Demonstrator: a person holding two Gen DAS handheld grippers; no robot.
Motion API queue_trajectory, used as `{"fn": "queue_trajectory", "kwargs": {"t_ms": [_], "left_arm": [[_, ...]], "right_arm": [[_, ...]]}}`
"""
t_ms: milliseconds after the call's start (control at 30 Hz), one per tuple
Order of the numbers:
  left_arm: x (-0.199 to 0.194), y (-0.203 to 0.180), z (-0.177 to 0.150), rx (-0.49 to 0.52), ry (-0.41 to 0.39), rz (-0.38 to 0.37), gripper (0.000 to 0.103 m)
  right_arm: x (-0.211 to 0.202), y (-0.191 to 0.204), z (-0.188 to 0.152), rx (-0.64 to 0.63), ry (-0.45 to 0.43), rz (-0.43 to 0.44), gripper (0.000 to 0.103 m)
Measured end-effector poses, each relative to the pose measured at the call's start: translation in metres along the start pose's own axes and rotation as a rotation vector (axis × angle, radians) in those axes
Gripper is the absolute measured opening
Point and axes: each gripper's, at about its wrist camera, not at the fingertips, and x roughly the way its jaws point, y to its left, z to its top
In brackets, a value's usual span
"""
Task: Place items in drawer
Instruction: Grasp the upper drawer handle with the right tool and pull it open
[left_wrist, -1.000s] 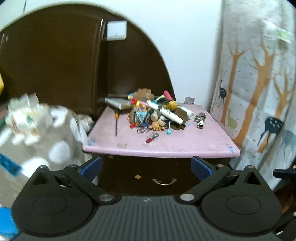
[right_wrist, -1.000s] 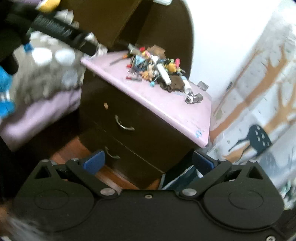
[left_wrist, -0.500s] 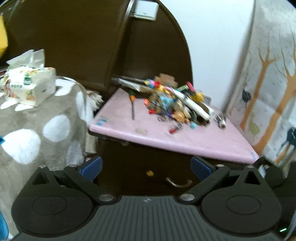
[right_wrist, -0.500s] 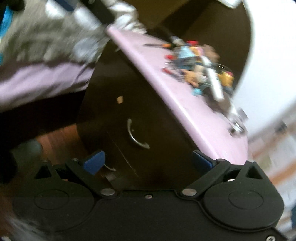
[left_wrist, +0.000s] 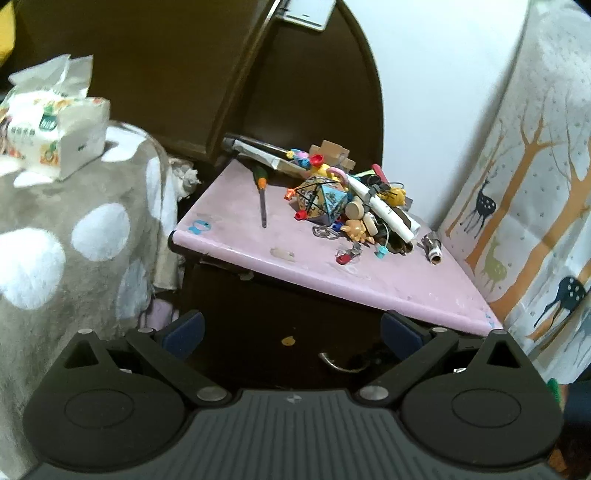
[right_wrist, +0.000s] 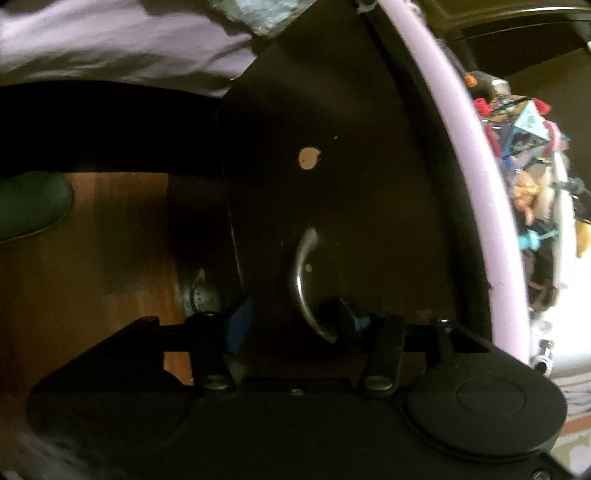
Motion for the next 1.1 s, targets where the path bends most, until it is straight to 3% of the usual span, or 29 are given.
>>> {"fn": "queue_trajectory", "kwargs": {"t_ms": [67,133,300,367,433,500,700,1100], "left_arm": [[0.000,0.001,0.000,0.001,0.000,0.000,0.102],[-0.001,0.002,0.000,0.005,0.000,-0.003,0.102],[-0.003,0.001,-0.001,0.008,0.004,-0.036,0.102],[-0.002,0.000,-0.001,0.003,0.006,-0.045,0.102],[-0.002,0.000,-0.001,-0.002,0.004,-0.046,0.102],[-0.004,0.000,0.000,-0.009,-0.006,-0.053,0.102],[-0.009,-0.001,0.002,-0.013,-0.042,-0.084,0.102],[-0.014,-0.007,0.000,0.015,-0.052,-0.078,0.102]], "right_arm": [[0.004,0.002,0.003,-0.030,0.010,0.013,0.042],[0.009,0.000,0.006,-0.042,0.023,0.028,0.020],[0.017,-0.023,0.012,-0.010,0.053,0.116,0.005],[0.019,-0.019,0.014,-0.029,0.067,0.123,0.006],[0.019,-0.012,0.016,-0.054,0.088,0.125,0.025],[0.020,-0.003,0.019,-0.087,0.114,0.112,0.026],[0.001,0.010,0.013,-0.102,0.108,0.150,0.027],[-0.053,0.062,0.001,-0.106,0.041,0.220,0.023]]}}
